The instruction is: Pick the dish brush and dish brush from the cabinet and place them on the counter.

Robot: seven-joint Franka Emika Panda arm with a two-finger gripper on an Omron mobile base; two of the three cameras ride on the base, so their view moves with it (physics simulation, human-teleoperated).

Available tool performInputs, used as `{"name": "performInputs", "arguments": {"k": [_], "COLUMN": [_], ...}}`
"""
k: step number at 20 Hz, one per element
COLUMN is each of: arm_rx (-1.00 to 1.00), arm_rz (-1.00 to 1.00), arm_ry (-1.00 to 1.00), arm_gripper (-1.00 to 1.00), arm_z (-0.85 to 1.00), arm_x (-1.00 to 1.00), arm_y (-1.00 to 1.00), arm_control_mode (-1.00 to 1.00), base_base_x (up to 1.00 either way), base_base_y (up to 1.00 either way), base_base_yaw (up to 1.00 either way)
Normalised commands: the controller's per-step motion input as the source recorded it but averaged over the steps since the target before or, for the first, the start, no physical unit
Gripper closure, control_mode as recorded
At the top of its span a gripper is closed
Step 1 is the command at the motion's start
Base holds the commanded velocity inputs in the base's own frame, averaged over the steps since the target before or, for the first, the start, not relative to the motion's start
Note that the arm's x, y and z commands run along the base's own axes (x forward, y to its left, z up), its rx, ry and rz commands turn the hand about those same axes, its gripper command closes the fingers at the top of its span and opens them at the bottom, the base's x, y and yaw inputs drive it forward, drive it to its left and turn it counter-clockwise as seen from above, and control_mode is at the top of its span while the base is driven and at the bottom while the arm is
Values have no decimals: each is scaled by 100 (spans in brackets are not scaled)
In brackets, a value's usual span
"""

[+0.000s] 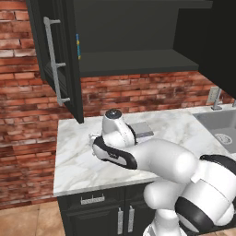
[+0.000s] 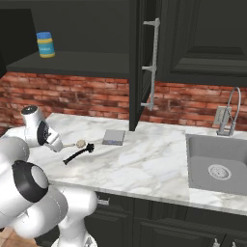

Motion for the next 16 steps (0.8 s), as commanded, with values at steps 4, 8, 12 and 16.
{"name": "performInputs", "arguments": {"k": [4, 8, 12, 16], "arm_rx": [-6, -6, -1, 0], "arm_rz": [21, 18, 12, 9], "arm_ry": [-3, -7, -11, -12], "arm_gripper": [-100, -100, -100, -100], "arm_z": [9, 11, 10, 7], "arm_x": [-21, -24, -32, -36], "arm_y": [-1, -5, -8, -10], "arm_control_mode": [-100, -100, -100, -100], "base_base_x": [0, 0, 0, 0], "base_base_y": [0, 0, 0, 0], "base_base_yaw": [0, 0, 0, 0]}}
